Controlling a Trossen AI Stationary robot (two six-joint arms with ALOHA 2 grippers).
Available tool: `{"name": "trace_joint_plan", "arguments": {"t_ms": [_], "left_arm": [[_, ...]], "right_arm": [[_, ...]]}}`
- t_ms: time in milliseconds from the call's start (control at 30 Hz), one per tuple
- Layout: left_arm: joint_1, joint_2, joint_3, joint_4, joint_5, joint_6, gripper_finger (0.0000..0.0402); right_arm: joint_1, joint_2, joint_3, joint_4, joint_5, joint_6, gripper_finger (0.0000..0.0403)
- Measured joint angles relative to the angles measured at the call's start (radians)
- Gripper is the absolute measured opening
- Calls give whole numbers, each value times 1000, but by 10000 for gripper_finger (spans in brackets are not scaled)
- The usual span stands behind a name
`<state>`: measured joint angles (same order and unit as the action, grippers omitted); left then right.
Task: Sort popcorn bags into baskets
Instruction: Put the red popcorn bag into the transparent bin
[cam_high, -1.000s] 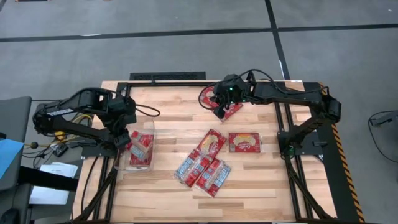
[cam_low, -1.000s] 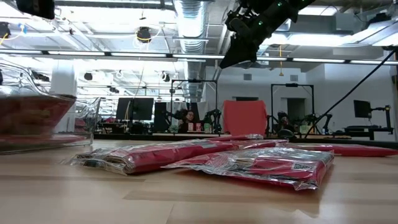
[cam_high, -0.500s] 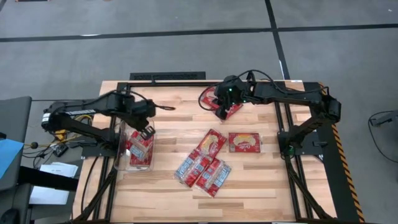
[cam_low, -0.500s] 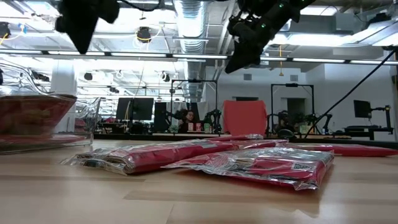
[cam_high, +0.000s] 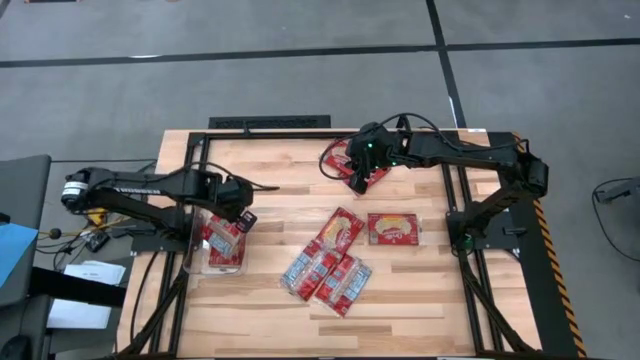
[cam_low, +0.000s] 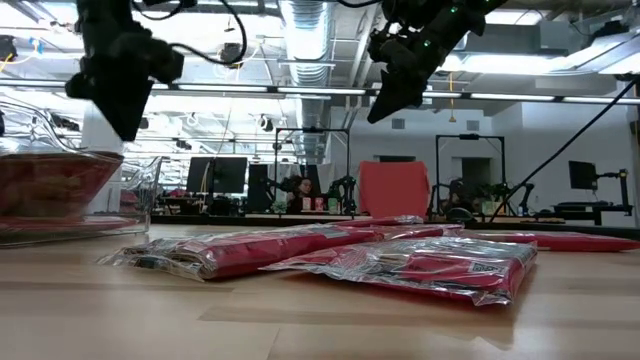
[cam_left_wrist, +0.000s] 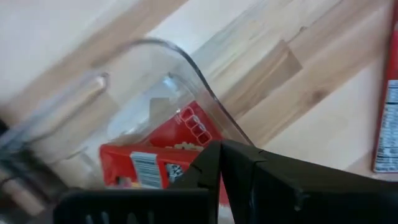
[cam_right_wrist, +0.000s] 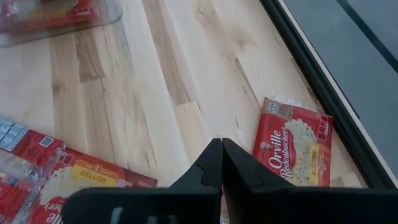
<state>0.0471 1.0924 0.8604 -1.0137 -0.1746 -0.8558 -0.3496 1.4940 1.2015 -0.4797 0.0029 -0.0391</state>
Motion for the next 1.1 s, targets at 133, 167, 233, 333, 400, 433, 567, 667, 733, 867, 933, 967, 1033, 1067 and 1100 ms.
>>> {"name": "trace_joint_plan", "arguments": {"t_ms": [133,167,233,333,400,433,567,667,733,867,933,967,1033,1067,1100], "left_arm": [[-13,0,-71,89,-10,-48,0],[-16,0,-83,104,-4,-48,0],[-23,1,-102,125,24,-52,0],[-34,12,-136,136,64,-62,0],[-38,21,-147,155,105,-64,0],[-40,23,-150,157,133,-66,0],[-53,18,-150,171,314,-88,0],[-77,11,-148,167,426,-112,0],[-97,12,-148,163,464,-136,0],[-145,13,-114,112,483,-162,0],[-170,13,-67,49,442,-183,0],[-184,11,-39,4,413,-198,0],[-216,7,21,-108,306,-247,0],[-232,4,42,-151,246,-278,0],[-244,-1,54,-183,199,-304,0]], "right_arm": [[0,0,0,0,0,-13,30],[0,0,0,0,0,-14,32],[0,0,0,1,0,-15,34],[0,0,0,1,1,-16,34],[0,0,0,1,1,-20,32],[0,0,0,1,1,-22,30],[-6,0,0,1,1,-40,22],[-11,0,0,1,2,-43,20],[-17,0,0,1,1,-43,21],[-21,0,0,2,0,-42,33],[-27,0,0,1,0,-46,38],[-27,0,0,1,0,-47,39],[-27,0,0,0,0,-47,40],[-27,0,0,0,0,-48,39],[-27,0,0,0,0,-48,37]]}}
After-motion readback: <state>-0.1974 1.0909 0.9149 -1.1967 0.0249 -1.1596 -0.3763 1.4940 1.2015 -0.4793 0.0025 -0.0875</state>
